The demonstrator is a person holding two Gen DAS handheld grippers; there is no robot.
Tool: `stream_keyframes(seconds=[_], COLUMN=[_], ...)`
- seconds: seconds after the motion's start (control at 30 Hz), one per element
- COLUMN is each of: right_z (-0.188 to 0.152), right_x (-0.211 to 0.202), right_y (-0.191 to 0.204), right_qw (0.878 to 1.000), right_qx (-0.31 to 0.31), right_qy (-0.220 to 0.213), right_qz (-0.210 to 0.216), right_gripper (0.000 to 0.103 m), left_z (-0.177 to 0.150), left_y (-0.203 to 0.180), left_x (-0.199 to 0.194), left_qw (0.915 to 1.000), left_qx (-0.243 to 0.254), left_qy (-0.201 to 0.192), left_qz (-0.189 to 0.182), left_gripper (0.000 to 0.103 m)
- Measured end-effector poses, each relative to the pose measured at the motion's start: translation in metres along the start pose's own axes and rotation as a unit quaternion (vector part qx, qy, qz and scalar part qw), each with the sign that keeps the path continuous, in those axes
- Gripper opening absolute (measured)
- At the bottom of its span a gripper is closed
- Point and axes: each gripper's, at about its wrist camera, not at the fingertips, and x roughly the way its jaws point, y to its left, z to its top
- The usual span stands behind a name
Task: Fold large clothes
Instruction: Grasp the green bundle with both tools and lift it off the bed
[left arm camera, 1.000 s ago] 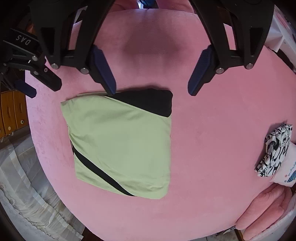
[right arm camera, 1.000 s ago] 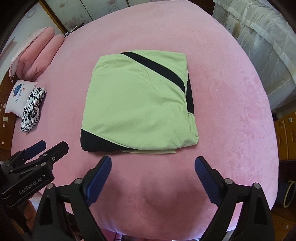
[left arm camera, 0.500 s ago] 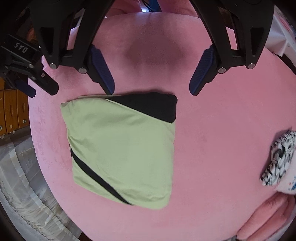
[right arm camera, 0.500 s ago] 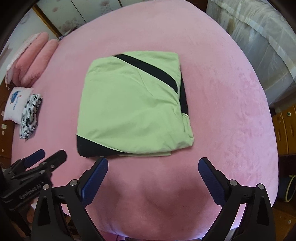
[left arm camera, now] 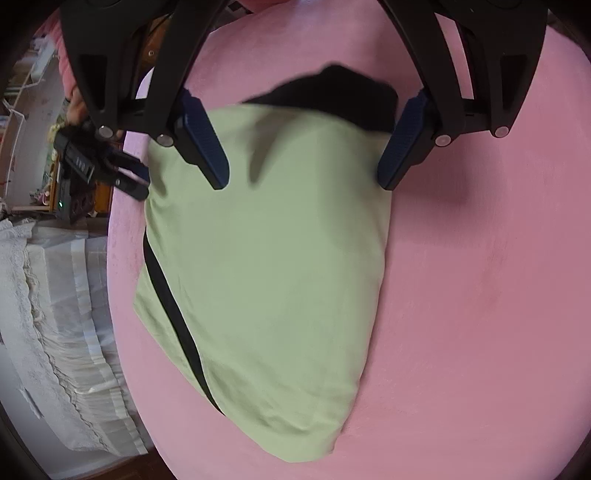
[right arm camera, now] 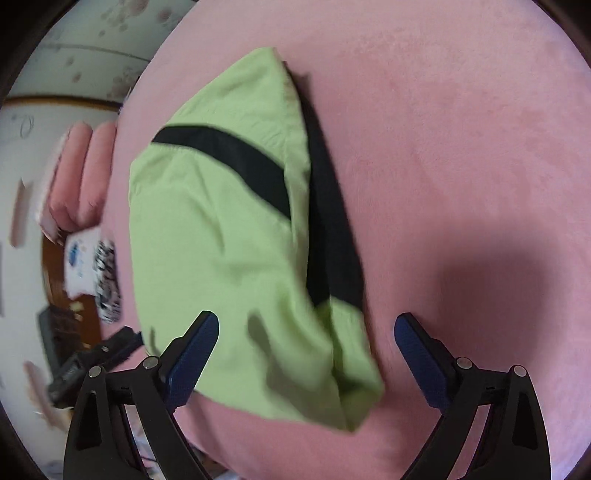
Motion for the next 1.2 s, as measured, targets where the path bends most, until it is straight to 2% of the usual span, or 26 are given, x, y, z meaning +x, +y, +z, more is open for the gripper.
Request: stream_keyframes(seconds=[0.13,0.2,0.23,0.33,0.5,0.53,0.6,0.67,0.73,0.8,0.9,1.03,1.17,1.2], right_z=[0.029,0.038,0.041,0.048,0.047,0.044,0.039,0.035,0.029,0.020,0.004,-0.029,-0.077,-0.093], right_x=[0.013,0.018,0.022,0.034,0.050,0.052,0.052,0.047,0.037,0.027,0.012,0.005,0.020,0.029], right_y=[-0.001,0.005,0.007,0.010,0.022,0.028,0.035,0.037,0.040,0.049,0.069,0.108,0.166,0.186], right_qw=[1.000,0.998,0.997,0.997,0.990,0.989,0.989,0.989,0.988,0.988,0.988,0.990,0.987,0.986], right_qx=[-0.013,-0.036,-0.044,-0.051,-0.056,-0.073,-0.078,-0.055,-0.042,-0.048,-0.067,-0.106,-0.145,-0.152], right_qy=[0.010,0.009,0.009,0.025,0.074,0.079,0.075,0.067,0.054,0.042,0.029,0.028,0.041,0.042], right_qz=[0.027,0.048,0.054,0.061,0.110,0.100,0.097,0.123,0.137,0.141,0.134,0.086,0.061,0.061], right_gripper=[0.095,0.088,0.081,0.077,0.055,0.039,0.031,0.019,0.016,0.014,0.012,0.011,0.011,0.010], left_z=[0.034,0.048,0.055,0.072,0.086,0.086,0.083,0.080,0.077,0.069,0.056,0.027,-0.006,-0.014], left_y=[0.012,0.021,0.024,0.027,0.028,0.027,0.024,0.021,0.019,0.012,0.002,0.005,0.038,0.053], left_x=[0.019,0.033,0.039,0.047,0.048,0.046,0.043,0.037,0.029,0.015,-0.006,-0.037,-0.077,-0.093], left_qw=[0.9993,0.9982,0.9974,0.9966,0.9970,0.9973,0.9974,0.9973,0.9968,0.9972,0.9981,0.9986,0.9984,0.9986], left_qx=[0.016,-0.002,-0.010,-0.024,-0.046,-0.047,-0.051,-0.058,-0.068,-0.064,-0.054,-0.046,-0.056,-0.051], left_qy=[0.033,0.056,0.065,0.061,0.042,0.038,0.030,0.021,0.013,0.000,-0.014,-0.017,-0.012,-0.011], left_qz=[-0.009,-0.020,-0.031,-0.050,-0.046,-0.041,-0.040,-0.038,-0.040,-0.039,-0.028,-0.018,-0.009,0.005], left_gripper=[0.079,0.079,0.079,0.077,0.063,0.058,0.049,0.040,0.028,0.023,0.021,0.019,0.018,0.018])
